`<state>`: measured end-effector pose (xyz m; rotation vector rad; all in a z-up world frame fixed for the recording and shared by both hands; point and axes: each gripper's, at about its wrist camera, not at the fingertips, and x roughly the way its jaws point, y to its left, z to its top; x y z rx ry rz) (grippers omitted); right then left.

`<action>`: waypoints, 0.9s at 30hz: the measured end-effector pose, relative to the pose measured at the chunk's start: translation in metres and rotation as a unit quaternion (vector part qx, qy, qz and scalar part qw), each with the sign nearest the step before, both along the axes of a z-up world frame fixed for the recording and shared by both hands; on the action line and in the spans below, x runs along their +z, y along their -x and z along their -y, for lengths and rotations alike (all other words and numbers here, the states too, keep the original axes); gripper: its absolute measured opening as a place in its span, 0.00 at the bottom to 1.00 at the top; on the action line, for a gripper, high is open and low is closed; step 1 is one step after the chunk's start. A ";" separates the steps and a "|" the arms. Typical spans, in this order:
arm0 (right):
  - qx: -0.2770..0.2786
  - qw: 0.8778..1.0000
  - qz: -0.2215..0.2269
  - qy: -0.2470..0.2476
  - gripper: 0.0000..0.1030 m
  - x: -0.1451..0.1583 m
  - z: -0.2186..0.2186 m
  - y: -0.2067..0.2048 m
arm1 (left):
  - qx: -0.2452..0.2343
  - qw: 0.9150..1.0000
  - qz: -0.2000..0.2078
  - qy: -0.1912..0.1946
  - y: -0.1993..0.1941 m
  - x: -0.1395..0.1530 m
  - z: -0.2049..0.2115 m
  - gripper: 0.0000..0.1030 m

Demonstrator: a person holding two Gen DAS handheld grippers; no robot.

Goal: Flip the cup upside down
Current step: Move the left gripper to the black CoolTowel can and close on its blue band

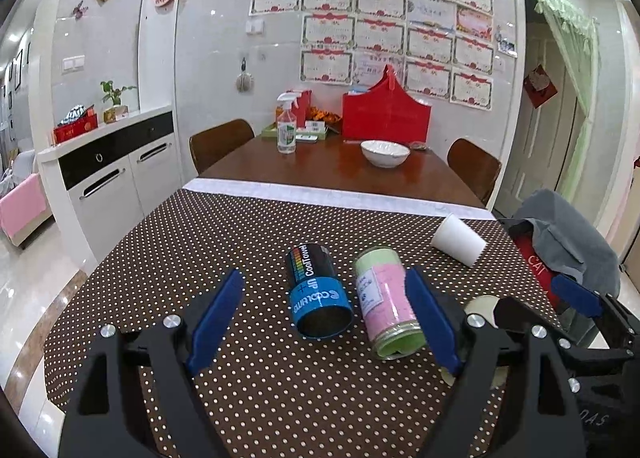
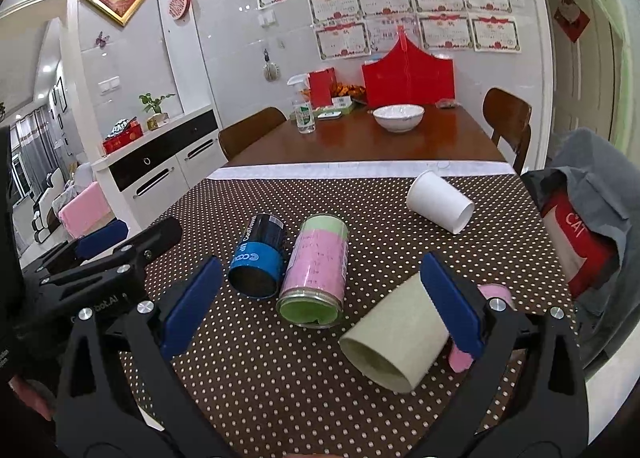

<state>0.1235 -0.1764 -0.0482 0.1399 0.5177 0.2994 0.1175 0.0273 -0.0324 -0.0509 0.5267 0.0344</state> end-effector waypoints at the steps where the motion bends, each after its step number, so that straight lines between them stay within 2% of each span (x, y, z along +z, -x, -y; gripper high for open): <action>1: 0.000 1.000 -0.004 0.000 0.94 -0.002 -0.001 -0.004 | 0.002 1.000 -0.007 0.001 -0.008 -0.003 -0.002 0.80; 13: -0.025 0.998 -0.044 0.045 0.94 -0.023 -0.018 -0.069 | 0.005 0.996 -0.083 0.041 -0.082 -0.042 -0.022 0.80; 18: -0.031 0.996 -0.054 0.069 0.94 -0.029 -0.022 -0.092 | 0.001 0.990 -0.122 0.072 -0.115 -0.063 -0.027 0.80; 27: -0.040 0.991 -0.101 0.078 0.94 -0.052 -0.016 -0.117 | -0.011 0.978 -0.188 0.087 -0.147 -0.099 -0.025 0.80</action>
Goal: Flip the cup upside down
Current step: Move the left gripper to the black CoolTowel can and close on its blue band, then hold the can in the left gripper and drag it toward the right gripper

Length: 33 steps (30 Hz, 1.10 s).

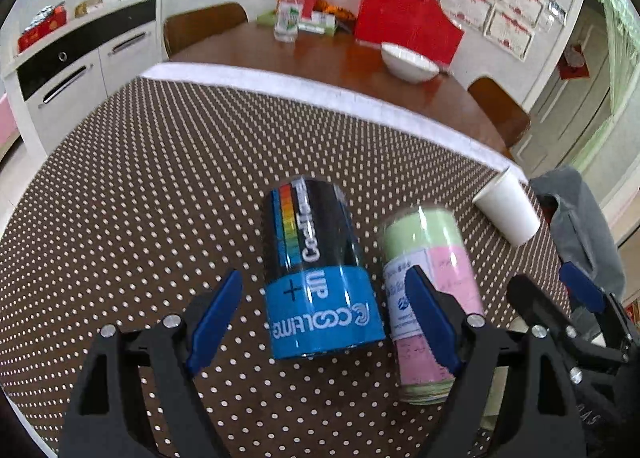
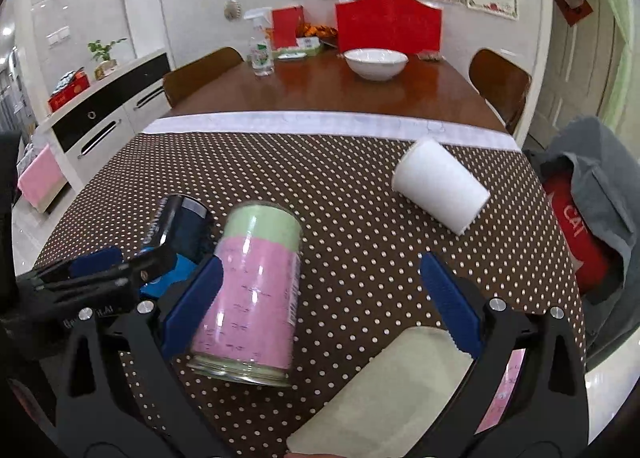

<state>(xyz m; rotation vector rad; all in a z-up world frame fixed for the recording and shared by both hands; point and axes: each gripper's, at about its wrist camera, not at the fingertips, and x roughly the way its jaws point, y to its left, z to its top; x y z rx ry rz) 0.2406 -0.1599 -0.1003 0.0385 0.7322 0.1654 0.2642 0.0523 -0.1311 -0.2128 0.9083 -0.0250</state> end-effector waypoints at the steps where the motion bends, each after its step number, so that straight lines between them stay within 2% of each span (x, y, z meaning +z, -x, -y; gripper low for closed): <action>1: -0.002 1.000 -0.004 -0.002 0.94 -0.002 0.001 -0.001 | -0.002 1.000 -0.005 -0.003 -0.001 -0.002 0.002 0.80; 4: 0.008 1.000 -0.017 -0.016 0.94 -0.005 0.002 -0.002 | -0.007 1.000 -0.017 -0.007 -0.005 -0.011 0.007 0.80; 11: 0.012 1.000 -0.010 0.000 0.94 -0.005 -0.003 0.001 | 0.020 0.999 -0.037 -0.007 -0.019 -0.025 0.001 0.80; 14: 0.011 1.000 -0.010 -0.001 0.94 -0.005 -0.002 0.001 | 0.037 0.998 -0.045 0.010 -0.022 -0.030 -0.006 0.79; 17: 0.010 1.000 -0.012 -0.006 0.94 -0.005 0.000 0.000 | 0.028 0.996 -0.067 0.043 -0.029 -0.036 -0.012 0.64; 19: 0.010 1.000 -0.013 -0.007 0.94 -0.005 0.000 0.000 | 0.033 0.997 -0.061 0.028 -0.027 -0.037 -0.014 0.64; 20: 0.010 1.000 -0.012 -0.007 0.94 -0.005 0.000 0.000 | 0.038 0.998 -0.055 0.000 -0.027 -0.037 -0.010 0.64; 21: 0.010 1.000 -0.012 -0.006 0.94 -0.005 0.000 0.000 | 0.038 0.998 -0.053 -0.009 -0.026 -0.037 -0.009 0.64; 33: 0.010 1.000 -0.011 -0.002 0.94 -0.005 -0.001 0.000 | 0.015 0.998 -0.049 -0.032 -0.012 -0.025 -0.006 0.64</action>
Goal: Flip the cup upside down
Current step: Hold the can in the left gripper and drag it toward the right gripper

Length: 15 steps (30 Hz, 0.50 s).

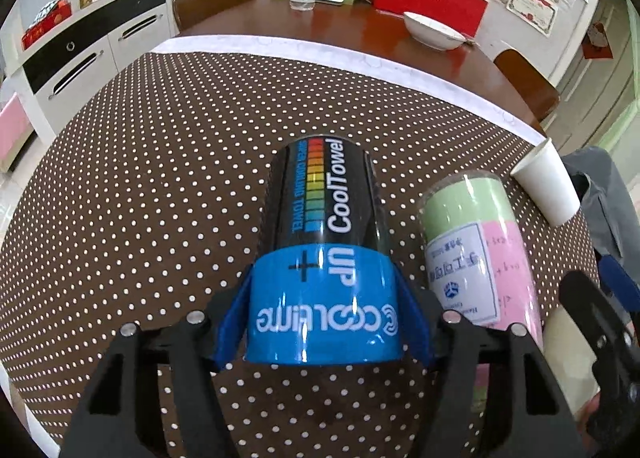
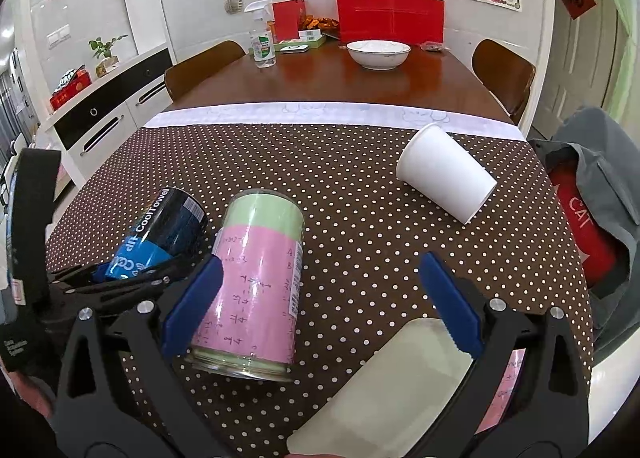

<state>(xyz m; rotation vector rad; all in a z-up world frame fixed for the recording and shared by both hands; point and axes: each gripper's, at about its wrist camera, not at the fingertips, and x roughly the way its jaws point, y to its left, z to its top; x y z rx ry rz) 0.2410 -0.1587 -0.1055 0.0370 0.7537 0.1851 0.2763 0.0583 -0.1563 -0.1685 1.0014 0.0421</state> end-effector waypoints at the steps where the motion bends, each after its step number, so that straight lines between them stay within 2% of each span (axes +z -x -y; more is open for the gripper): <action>1: 0.000 1.000 -0.002 0.002 0.94 0.000 0.000 0.000 | -0.002 1.000 0.002 0.000 0.004 0.002 0.001 0.64; 5: -0.003 1.000 -0.005 -0.004 0.94 0.003 0.002 0.001 | -0.010 1.000 0.012 -0.005 0.016 0.008 0.004 0.64; 15: 0.005 1.000 0.024 -0.017 0.94 0.022 0.003 0.028 | 0.002 0.999 0.039 -0.010 0.052 0.030 -0.002 0.64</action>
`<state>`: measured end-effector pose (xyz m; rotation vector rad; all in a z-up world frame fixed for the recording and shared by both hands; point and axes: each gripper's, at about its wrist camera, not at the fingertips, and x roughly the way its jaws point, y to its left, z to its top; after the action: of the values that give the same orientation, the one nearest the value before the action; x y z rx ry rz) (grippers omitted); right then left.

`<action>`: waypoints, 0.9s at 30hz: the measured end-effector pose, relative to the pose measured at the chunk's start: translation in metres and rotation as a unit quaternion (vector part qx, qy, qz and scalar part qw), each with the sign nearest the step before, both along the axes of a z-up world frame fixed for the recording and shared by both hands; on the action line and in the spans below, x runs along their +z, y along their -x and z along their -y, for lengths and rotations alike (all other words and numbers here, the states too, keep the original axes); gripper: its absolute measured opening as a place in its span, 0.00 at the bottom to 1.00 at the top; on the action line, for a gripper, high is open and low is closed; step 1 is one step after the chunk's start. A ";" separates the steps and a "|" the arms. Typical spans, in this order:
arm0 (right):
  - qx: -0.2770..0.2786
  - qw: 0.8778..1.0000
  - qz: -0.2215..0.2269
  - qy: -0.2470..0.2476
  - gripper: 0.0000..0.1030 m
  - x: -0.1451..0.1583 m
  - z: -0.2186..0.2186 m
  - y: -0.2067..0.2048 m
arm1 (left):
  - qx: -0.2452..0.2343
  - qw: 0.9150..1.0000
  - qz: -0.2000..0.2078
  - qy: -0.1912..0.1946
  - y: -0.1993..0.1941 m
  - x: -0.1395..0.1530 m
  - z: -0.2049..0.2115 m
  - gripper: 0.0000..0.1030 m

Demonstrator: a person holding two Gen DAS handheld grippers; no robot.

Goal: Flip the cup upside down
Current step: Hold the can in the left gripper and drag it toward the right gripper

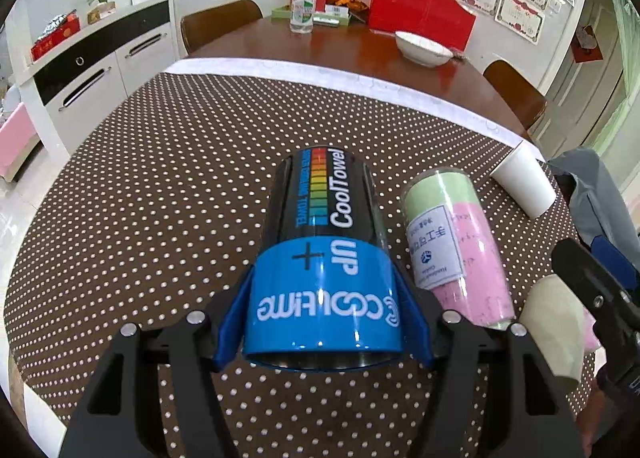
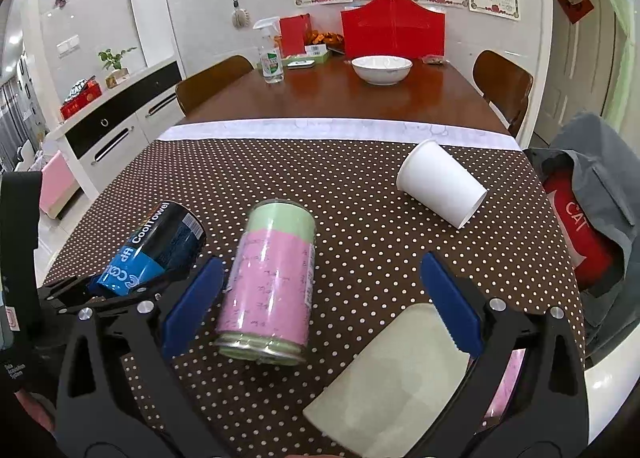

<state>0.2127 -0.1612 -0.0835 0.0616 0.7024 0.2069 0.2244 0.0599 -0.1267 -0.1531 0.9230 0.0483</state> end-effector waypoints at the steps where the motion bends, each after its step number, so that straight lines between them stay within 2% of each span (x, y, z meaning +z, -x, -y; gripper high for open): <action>1: 0.000 1.000 0.002 -0.001 0.94 0.001 -0.001 0.003 | 0.000 1.000 0.003 0.000 0.004 0.003 0.000 0.64; 16: -0.003 0.999 0.044 -0.011 0.94 0.026 -0.003 0.080 | -0.012 0.998 0.061 0.003 0.084 0.039 -0.001 0.64; 22: -0.001 0.999 0.039 -0.011 0.94 0.019 -0.010 0.106 | -0.016 0.998 0.062 0.003 0.111 0.036 -0.003 0.64; 27: 0.002 1.000 0.016 -0.008 0.94 0.004 -0.018 0.115 | -0.017 0.999 0.048 0.006 0.126 0.024 -0.006 0.64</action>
<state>0.0981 -0.1435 -0.0793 0.0725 0.6690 0.2173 0.0980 0.0659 -0.1029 -0.1500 0.8297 0.0042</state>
